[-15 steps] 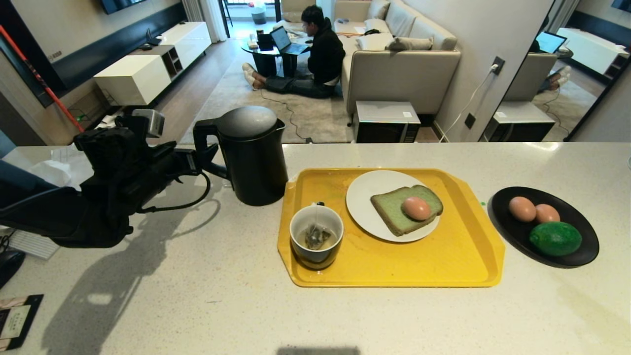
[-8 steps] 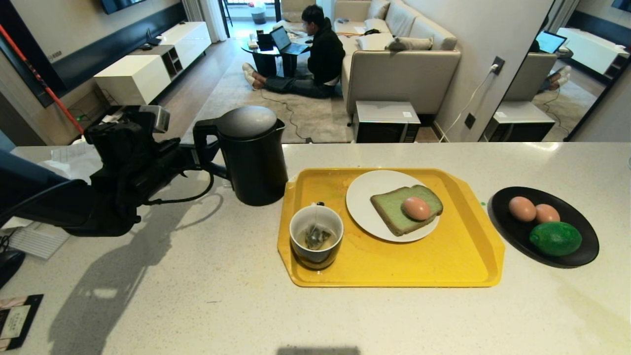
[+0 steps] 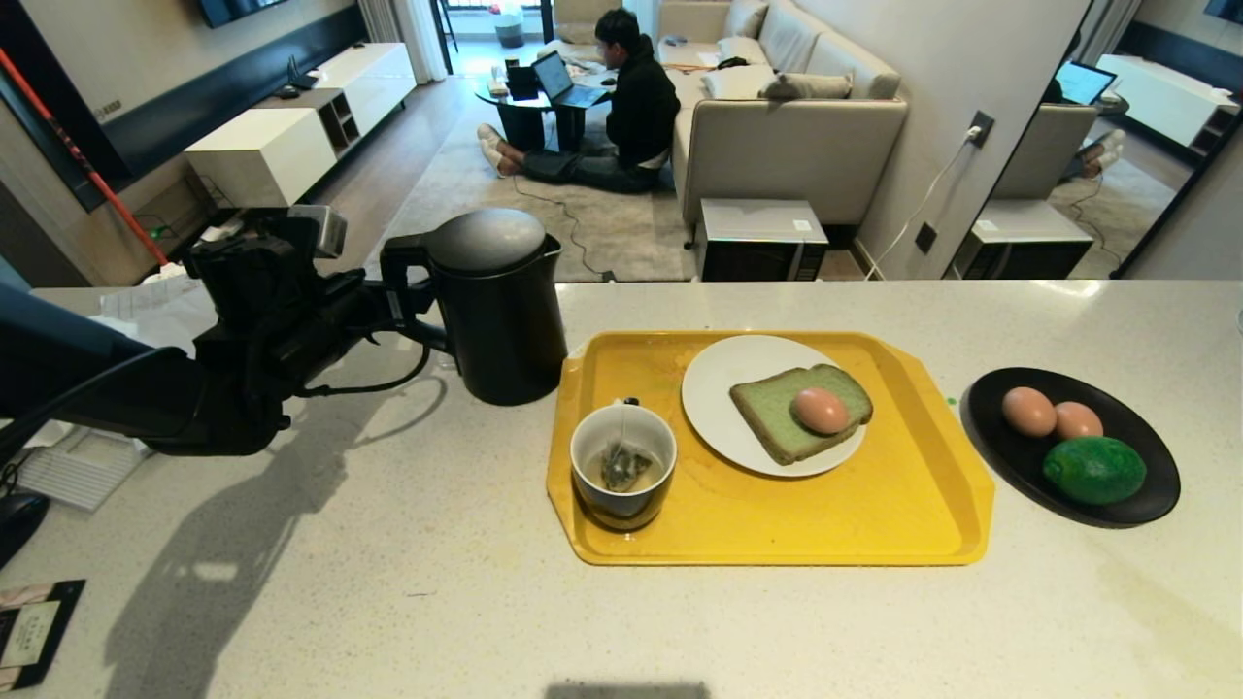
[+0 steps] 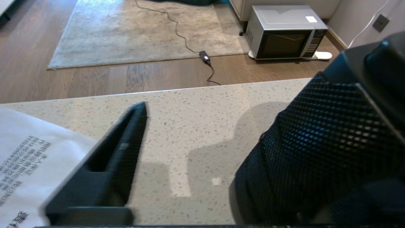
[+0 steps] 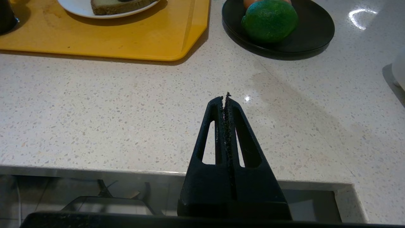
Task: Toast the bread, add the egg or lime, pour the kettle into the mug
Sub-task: Pick up the kettle
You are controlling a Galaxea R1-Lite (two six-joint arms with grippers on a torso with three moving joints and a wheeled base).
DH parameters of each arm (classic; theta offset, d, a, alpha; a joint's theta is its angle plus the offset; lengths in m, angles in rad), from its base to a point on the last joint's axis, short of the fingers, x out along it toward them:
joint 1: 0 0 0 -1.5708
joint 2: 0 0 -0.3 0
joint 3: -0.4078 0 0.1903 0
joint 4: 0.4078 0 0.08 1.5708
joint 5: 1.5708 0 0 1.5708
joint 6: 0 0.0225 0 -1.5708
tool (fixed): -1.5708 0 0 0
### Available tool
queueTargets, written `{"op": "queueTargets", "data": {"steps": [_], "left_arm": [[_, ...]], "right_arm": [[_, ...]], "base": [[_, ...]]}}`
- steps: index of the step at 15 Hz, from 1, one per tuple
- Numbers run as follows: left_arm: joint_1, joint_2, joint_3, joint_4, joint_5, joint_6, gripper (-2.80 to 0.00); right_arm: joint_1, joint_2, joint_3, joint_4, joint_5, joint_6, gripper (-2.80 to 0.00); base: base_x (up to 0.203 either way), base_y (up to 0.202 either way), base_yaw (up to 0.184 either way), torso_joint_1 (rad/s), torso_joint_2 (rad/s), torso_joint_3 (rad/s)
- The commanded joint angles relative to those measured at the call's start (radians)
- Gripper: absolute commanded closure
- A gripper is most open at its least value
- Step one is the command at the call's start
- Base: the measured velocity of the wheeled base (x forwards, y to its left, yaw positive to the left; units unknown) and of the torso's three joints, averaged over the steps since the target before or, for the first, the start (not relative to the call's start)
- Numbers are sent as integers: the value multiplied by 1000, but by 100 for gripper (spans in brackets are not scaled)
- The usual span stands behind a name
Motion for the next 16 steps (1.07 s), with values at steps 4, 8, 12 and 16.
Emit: {"op": "queueTargets", "data": {"steps": [4, 8, 12, 16], "left_arm": [[-3, 12, -19, -6, -4, -1, 0], [-12, 18, -28, -7, -4, 1, 0], [-15, -3, -32, -18, -1, 1, 0], [-10, -47, -34, -33, -3, 1, 0]], "right_arm": [[0, 0, 2, 0, 0, 0, 0], [0, 0, 2, 0, 0, 0, 0], [0, 0, 0, 0, 0, -1, 0], [0, 0, 1, 0, 0, 0, 0]], "base": [[0, 0, 0, 0, 0, 0], [0, 0, 0, 0, 0, 0], [0, 0, 0, 0, 0, 0], [0, 0, 0, 0, 0, 0]]}}
